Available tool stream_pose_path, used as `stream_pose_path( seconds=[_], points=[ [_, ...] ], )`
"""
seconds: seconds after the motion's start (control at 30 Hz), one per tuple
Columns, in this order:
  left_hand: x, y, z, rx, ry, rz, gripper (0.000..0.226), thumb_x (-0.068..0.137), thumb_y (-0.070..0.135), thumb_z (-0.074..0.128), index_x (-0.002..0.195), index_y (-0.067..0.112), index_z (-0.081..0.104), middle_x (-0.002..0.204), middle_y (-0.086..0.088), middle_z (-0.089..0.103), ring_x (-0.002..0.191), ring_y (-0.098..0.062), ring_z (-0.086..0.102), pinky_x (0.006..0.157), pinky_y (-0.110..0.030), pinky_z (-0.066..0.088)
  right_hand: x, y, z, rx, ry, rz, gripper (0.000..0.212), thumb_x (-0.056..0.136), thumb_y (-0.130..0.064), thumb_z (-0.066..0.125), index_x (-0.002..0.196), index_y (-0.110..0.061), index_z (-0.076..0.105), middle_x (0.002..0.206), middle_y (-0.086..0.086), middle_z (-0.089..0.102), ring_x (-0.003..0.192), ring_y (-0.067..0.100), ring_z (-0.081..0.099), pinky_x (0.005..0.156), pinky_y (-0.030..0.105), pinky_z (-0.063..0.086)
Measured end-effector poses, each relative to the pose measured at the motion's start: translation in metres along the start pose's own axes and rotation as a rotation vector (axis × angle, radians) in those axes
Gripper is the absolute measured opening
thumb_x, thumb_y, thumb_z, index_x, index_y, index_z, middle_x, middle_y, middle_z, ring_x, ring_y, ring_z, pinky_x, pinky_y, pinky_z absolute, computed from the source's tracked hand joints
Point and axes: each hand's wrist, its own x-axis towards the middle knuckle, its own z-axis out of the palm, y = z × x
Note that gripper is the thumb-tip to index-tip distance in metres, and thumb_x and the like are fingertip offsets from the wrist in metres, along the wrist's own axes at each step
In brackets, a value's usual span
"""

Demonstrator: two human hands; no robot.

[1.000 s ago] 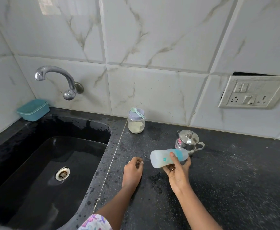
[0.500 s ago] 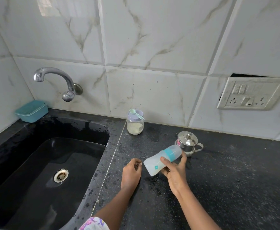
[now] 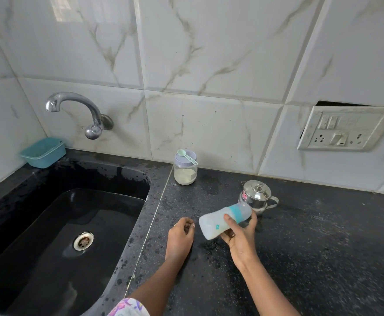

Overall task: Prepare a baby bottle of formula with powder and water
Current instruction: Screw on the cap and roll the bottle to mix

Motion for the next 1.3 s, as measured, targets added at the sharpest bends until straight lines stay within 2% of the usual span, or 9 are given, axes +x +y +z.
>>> stream_pose_path(
  seconds=[0.2,0.33,0.5,0.63,0.8,0.93,1.07,1.2,1.3],
  points=[
    [0.0004,0.0005,0.0005,0.002,-0.002,-0.002,0.013,0.092,0.022,0.054,0.101,0.016,0.062,0.085,0.004,0.064,0.08,-0.008,0.058,0.07,-0.018,0.042,0.0007,0.0029,-0.001,0.1,0.082,-0.022,0.07,0.083,0.002,0.062,0.133,-0.037,0.032,0.12,0.004,0.052,0.103,0.023,0.058,0.076,0.049,0.054],
    [0.0006,0.0007,0.0002,0.013,0.002,-0.001,0.013,0.092,0.02,0.054,0.101,0.016,0.062,0.085,0.005,0.063,0.08,-0.008,0.058,0.071,-0.02,0.043,-0.0033,0.0022,0.0,-0.018,0.017,-0.003,0.075,0.08,0.006,0.064,0.133,-0.037,0.033,0.111,0.005,0.056,0.1,0.024,0.059,0.074,0.046,0.054],
    [-0.0003,0.0008,0.0001,0.001,0.001,-0.002,0.013,0.092,0.022,0.054,0.101,0.016,0.062,0.084,0.004,0.064,0.078,-0.009,0.058,0.069,-0.02,0.045,0.0023,0.0049,-0.0025,0.116,0.086,-0.014,0.068,0.084,-0.001,0.063,0.134,-0.035,0.033,0.128,0.008,0.05,0.107,0.025,0.057,0.071,0.046,0.057],
    [0.0009,0.0009,0.0005,0.009,0.001,-0.003,0.014,0.092,0.021,0.055,0.102,0.015,0.062,0.086,0.004,0.064,0.08,-0.01,0.059,0.071,-0.02,0.045,-0.0005,-0.0002,0.0,-0.02,-0.004,-0.004,0.077,0.08,0.008,0.064,0.136,-0.033,0.033,0.107,0.004,0.059,0.097,0.023,0.061,0.078,0.047,0.054],
    [-0.0003,0.0005,0.0006,0.01,-0.004,-0.002,0.014,0.093,0.022,0.054,0.102,0.015,0.062,0.087,0.004,0.065,0.082,-0.01,0.06,0.072,-0.02,0.045,0.0016,0.0013,-0.0002,0.067,0.03,-0.01,0.072,0.082,0.004,0.063,0.136,-0.033,0.034,0.117,0.005,0.055,0.102,0.024,0.059,0.065,0.041,0.058],
    [0.0008,-0.0006,0.0006,0.007,-0.002,-0.011,0.016,0.092,0.021,0.055,0.104,0.015,0.062,0.089,0.004,0.065,0.083,-0.01,0.06,0.074,-0.021,0.046,-0.0022,0.0023,0.0004,-0.036,-0.071,0.009,0.078,0.077,0.01,0.065,0.133,-0.036,0.037,0.116,0.008,0.057,0.103,0.028,0.061,0.072,0.045,0.057],
    [-0.0002,0.0007,0.0001,0.013,-0.005,-0.004,0.015,0.093,0.022,0.054,0.103,0.016,0.062,0.087,0.005,0.063,0.082,-0.008,0.058,0.071,-0.019,0.042,-0.0008,0.0026,0.0008,0.113,-0.014,0.002,0.07,0.082,0.005,0.061,0.135,-0.033,0.035,0.116,0.007,0.056,0.101,0.026,0.06,0.071,0.044,0.057],
    [0.0011,0.0001,0.0002,0.014,-0.002,-0.011,0.015,0.092,0.021,0.055,0.104,0.015,0.062,0.088,0.005,0.065,0.083,-0.01,0.06,0.072,-0.021,0.045,-0.003,0.0003,0.003,-0.002,-0.072,0.004,0.076,0.078,0.012,0.062,0.131,-0.036,0.036,0.114,0.008,0.057,0.103,0.026,0.061,0.067,0.04,0.058],
    [0.001,0.0007,0.0006,0.014,-0.005,-0.008,0.014,0.092,0.022,0.054,0.103,0.016,0.062,0.087,0.005,0.064,0.082,-0.009,0.059,0.072,-0.02,0.046,0.0002,0.0004,-0.0003,0.079,-0.012,-0.009,0.074,0.08,0.008,0.062,0.134,-0.035,0.035,0.119,0.008,0.055,0.104,0.026,0.059,0.071,0.044,0.059]
  ],
)
